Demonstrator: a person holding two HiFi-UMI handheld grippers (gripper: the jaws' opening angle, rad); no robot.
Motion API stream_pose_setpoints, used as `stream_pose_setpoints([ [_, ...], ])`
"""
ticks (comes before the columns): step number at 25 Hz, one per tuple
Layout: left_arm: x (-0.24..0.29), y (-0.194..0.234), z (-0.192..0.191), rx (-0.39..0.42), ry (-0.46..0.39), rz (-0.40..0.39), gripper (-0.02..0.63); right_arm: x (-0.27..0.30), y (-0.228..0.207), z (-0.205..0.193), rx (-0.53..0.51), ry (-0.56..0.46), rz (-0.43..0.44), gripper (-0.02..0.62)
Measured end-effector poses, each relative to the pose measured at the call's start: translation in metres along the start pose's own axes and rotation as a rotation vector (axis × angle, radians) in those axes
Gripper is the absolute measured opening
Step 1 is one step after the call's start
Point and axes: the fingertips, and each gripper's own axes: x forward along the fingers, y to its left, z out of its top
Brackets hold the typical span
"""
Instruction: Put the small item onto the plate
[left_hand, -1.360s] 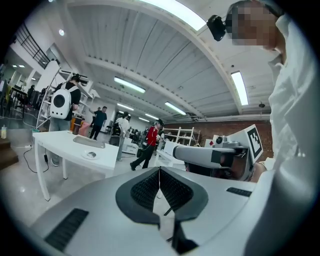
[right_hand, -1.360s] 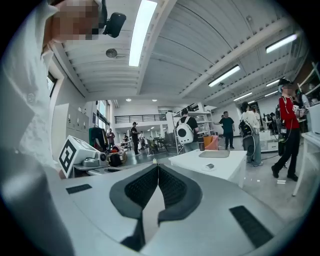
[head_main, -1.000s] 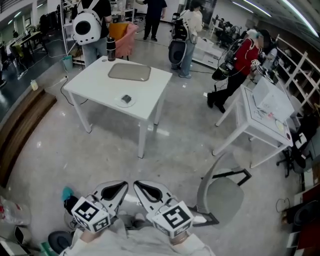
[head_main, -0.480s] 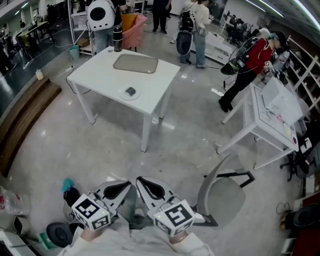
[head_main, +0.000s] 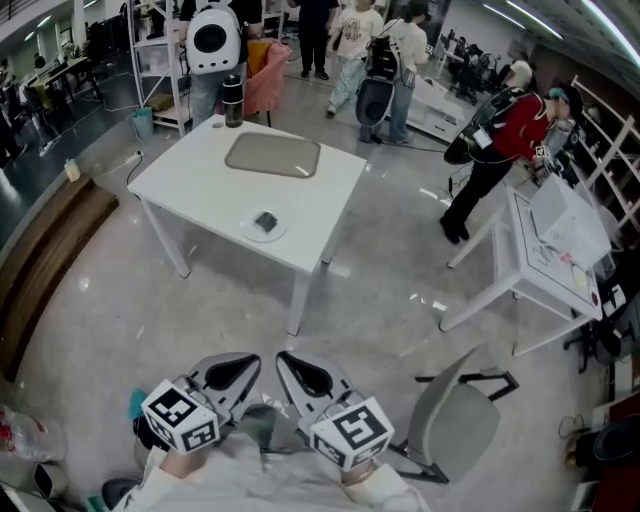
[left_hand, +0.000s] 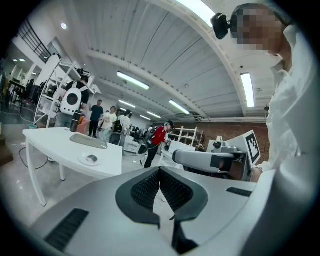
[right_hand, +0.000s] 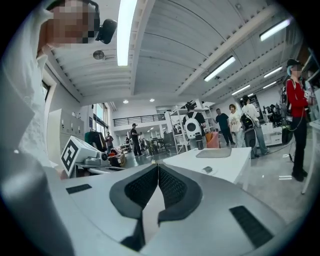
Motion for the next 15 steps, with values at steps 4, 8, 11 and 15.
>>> stream_pose_setpoints([
  [4,0.014,0.047,0.031,0.010,-0.015,-0.009,0.011,0.043,-0.028,0.022,-0.014,-0.031,-0.036,0.015],
  [8,0.025,0.096,0.050,0.023,-0.021,-0.022,0.009,0.091,-0.047,0.034,-0.007,-0.057,-0.048,0.015],
  [11,0.032,0.124,0.059,0.020,-0.016,-0.042,0.009,0.118,-0.059,0.036,-0.012,-0.050,-0.066,0.015],
  [15,0.041,0.147,0.058,-0.023,0.000,-0.096,0.010,0.144,-0.071,0.032,0.019,-0.035,-0.093,0.015],
])
